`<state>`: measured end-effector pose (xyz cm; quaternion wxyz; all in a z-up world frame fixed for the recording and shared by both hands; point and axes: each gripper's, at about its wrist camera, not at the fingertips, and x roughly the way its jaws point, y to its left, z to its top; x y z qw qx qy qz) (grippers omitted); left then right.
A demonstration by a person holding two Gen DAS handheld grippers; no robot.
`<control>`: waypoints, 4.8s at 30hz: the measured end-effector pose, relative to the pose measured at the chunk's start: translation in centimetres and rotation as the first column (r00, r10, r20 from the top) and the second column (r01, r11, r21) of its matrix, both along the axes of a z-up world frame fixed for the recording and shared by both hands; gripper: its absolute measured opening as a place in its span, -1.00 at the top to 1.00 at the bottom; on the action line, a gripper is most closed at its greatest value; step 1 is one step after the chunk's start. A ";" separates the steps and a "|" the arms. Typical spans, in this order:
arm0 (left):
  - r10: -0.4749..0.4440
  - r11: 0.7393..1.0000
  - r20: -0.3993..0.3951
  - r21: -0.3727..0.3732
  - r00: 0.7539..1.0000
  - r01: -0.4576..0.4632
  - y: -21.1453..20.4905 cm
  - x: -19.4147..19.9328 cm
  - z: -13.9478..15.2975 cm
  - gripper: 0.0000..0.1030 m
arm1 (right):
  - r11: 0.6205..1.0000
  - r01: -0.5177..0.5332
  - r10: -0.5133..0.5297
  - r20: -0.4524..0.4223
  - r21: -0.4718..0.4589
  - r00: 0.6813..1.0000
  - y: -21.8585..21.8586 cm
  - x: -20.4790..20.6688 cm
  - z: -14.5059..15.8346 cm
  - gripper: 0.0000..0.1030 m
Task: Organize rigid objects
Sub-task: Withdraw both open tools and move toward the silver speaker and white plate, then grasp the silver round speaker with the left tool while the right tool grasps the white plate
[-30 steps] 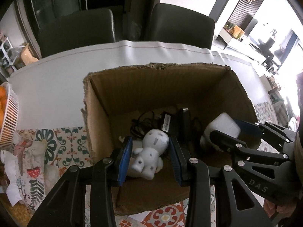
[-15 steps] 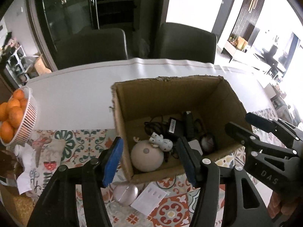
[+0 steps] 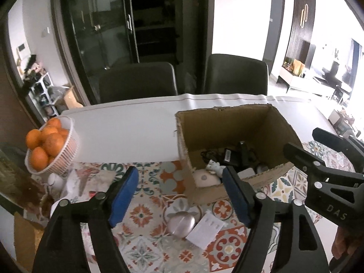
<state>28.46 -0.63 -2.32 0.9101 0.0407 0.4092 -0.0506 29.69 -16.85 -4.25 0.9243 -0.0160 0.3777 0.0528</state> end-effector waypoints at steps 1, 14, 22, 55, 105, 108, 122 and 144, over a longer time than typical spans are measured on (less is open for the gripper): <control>0.011 1.000 0.008 0.005 1.000 -0.011 0.2 -0.3 0.1 -0.61 | 1.000 -0.004 0.004 0.008 0.001 1.000 0.2 -0.4 0.1 -0.43; 0.143 0.989 0.063 0.033 0.988 -0.146 3.2 -5.0 -0.9 -0.76 | 0.998 -0.056 0.056 0.017 0.010 0.998 2.7 -3.6 -0.7 -0.54; 0.186 0.982 0.032 0.023 0.982 -0.186 4.6 -6.8 -2.6 -0.80 | 0.994 -0.105 0.105 -0.011 0.017 0.994 4.1 -4.7 -2.4 -0.54; 0.079 0.996 -0.136 0.055 0.988 -0.072 7.4 -7.3 -11.3 -0.78 | 0.991 -0.108 0.125 -0.264 0.077 0.956 8.2 -5.5 -13.0 -0.55; -0.309 0.949 -0.202 -0.135 0.929 0.286 4.4 0.2 -16.8 -0.68 | 0.990 -0.026 0.054 -0.210 0.138 0.976 9.7 -4.1 -19.4 -0.79; -0.284 0.955 -0.224 -0.155 0.932 0.253 4.3 0.7 -17.6 -0.64 | 0.991 -0.048 0.072 -0.204 0.122 0.976 10.0 -3.7 -19.6 -0.79; -0.265 0.956 -0.269 -0.199 0.926 0.216 3.7 2.6 -19.8 -0.47 | 0.989 -0.096 0.115 -0.179 0.112 0.977 9.9 -2.2 -20.6 -0.79; -0.235 0.962 -0.253 -0.196 0.939 0.188 5.1 2.6 -19.7 -0.30 | 0.981 -0.190 0.195 -0.188 0.045 0.963 11.6 -2.2 -21.1 -0.96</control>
